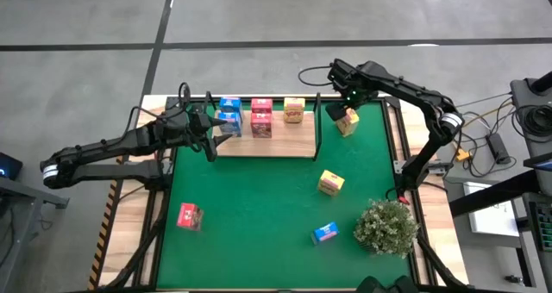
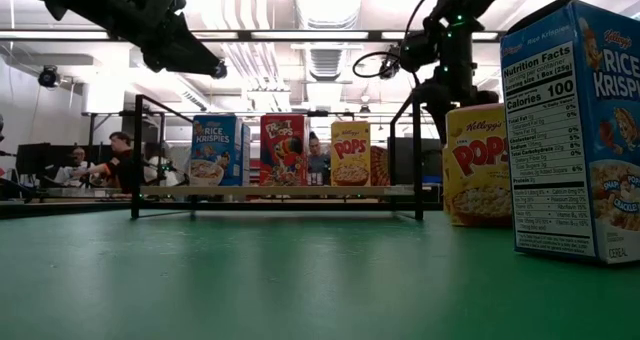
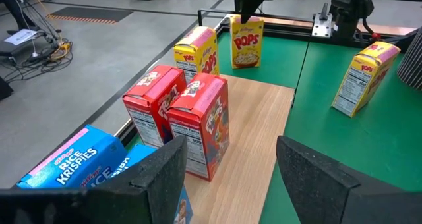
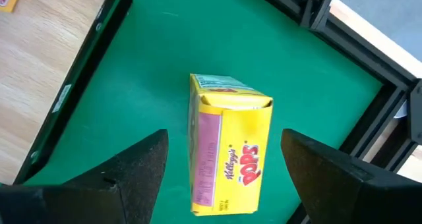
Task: Stack cereal on shelf
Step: Put the top yellow cereal box on the shelf aligned with the other yellow cereal box
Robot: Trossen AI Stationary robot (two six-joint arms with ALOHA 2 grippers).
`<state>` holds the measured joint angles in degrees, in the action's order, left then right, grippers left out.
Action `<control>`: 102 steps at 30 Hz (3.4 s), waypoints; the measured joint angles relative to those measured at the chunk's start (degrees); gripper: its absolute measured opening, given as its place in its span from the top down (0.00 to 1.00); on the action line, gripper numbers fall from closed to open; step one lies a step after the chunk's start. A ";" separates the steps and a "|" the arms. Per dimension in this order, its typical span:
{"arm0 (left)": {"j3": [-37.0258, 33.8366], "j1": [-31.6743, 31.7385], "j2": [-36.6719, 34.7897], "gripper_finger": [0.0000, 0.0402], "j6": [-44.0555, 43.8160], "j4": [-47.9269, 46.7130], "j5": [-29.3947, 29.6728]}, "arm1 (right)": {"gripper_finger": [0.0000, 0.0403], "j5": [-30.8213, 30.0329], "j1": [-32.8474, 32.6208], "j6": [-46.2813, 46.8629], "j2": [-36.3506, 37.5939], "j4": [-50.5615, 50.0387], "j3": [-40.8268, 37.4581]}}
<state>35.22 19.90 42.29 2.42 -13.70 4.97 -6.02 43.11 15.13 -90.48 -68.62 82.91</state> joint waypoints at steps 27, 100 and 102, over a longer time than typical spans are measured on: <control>-0.02 0.00 0.01 0.46 -0.02 -0.01 0.00 | 0.53 -0.06 0.02 -0.55 -1.36 3.51 -3.25; -0.02 0.01 -0.01 0.46 0.00 0.39 0.00 | 0.63 -4.70 -27.60 -18.47 -18.09 -1.85 30.20; -0.02 0.02 -0.01 0.46 0.00 0.36 -0.02 | 0.63 -4.76 -27.28 -19.77 -18.54 -1.74 30.21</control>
<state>35.20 19.92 42.28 2.42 -13.34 4.95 -10.79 15.84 -4.64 -109.02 -70.36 113.12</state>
